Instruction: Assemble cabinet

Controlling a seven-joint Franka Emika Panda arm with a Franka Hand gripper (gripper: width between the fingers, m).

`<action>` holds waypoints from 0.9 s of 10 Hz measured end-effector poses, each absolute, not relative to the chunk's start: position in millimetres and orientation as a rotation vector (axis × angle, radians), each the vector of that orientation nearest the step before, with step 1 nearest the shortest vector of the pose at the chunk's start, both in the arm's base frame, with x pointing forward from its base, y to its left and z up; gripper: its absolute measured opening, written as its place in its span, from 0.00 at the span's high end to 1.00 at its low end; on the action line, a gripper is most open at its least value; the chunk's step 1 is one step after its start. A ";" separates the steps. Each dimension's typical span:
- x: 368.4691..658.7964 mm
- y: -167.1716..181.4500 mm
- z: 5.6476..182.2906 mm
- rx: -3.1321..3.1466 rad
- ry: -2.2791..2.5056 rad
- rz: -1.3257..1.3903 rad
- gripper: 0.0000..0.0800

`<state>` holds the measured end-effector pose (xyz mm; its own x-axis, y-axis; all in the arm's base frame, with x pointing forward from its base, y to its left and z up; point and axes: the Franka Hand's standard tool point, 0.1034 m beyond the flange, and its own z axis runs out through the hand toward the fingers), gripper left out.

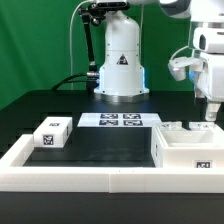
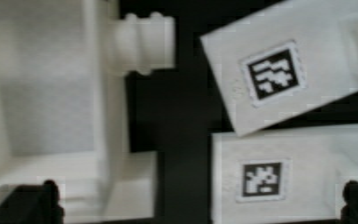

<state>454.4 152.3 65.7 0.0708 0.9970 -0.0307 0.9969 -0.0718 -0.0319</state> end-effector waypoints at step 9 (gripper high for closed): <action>419.9 163.1 33.9 -2.273 -2.112 0.018 0.00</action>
Offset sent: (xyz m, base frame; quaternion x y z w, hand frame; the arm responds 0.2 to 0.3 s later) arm 0.0000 0.0000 0.0000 0.0000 0.0000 0.0000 1.0000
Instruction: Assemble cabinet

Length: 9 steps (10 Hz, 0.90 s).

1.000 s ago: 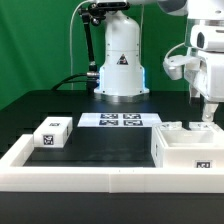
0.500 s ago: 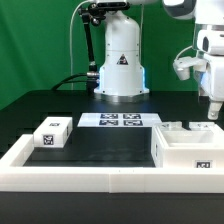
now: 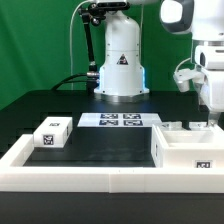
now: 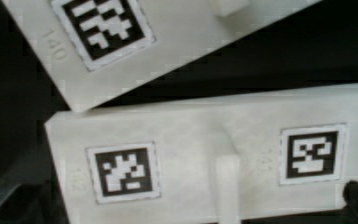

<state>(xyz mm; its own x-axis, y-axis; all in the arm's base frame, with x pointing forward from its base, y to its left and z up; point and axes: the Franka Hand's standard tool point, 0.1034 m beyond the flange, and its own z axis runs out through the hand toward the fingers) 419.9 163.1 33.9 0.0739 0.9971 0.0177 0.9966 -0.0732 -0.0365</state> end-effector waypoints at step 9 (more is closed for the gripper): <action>416.0 162.0 11.3 -2.266 -2.078 0.016 0.91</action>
Offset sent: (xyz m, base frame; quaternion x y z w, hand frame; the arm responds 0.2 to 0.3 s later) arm -0.0011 0.0008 -0.0095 -0.0021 0.0143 -0.0070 0.9999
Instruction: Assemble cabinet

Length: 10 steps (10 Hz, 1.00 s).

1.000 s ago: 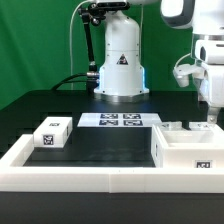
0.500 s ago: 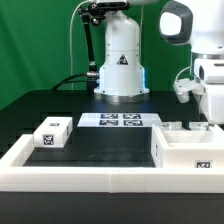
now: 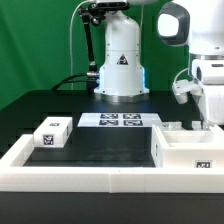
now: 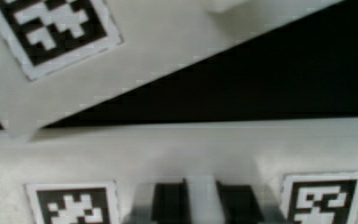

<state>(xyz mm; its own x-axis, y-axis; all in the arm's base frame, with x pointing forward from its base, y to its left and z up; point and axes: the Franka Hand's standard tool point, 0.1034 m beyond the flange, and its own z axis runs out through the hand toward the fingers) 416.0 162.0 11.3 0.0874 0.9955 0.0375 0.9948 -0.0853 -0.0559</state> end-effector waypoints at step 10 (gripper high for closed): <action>425.6 123.9 72.1 -2.306 -2.142 0.073 0.91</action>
Offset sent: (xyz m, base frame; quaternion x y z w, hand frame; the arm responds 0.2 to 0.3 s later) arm 0.0000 0.0000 0.0000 0.0000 0.0000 0.0000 1.0000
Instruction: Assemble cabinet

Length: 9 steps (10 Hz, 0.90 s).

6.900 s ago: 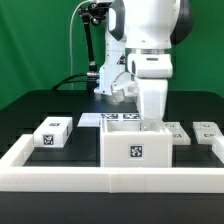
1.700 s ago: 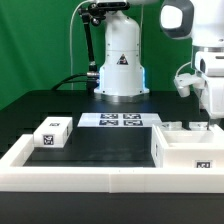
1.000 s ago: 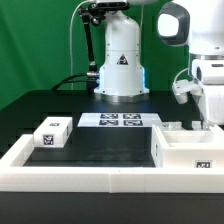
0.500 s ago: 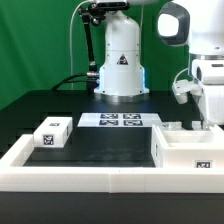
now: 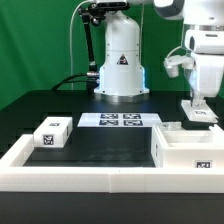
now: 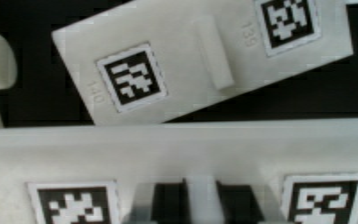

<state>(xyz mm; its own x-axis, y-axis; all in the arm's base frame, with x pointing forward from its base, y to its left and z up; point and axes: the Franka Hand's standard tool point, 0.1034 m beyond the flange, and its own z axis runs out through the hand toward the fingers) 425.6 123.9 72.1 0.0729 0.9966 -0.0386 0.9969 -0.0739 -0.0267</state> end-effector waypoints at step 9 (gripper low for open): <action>438.9 118.3 61.1 2.310 2.142 -0.072 0.91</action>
Offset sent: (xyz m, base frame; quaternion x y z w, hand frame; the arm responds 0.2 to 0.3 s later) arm 0.0000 0.0000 0.0000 0.0000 0.0000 0.0000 1.0000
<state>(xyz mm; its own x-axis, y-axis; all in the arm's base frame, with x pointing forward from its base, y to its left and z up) 438.9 118.3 61.1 0.0749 0.9968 -0.0269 0.9964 -0.0759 -0.0384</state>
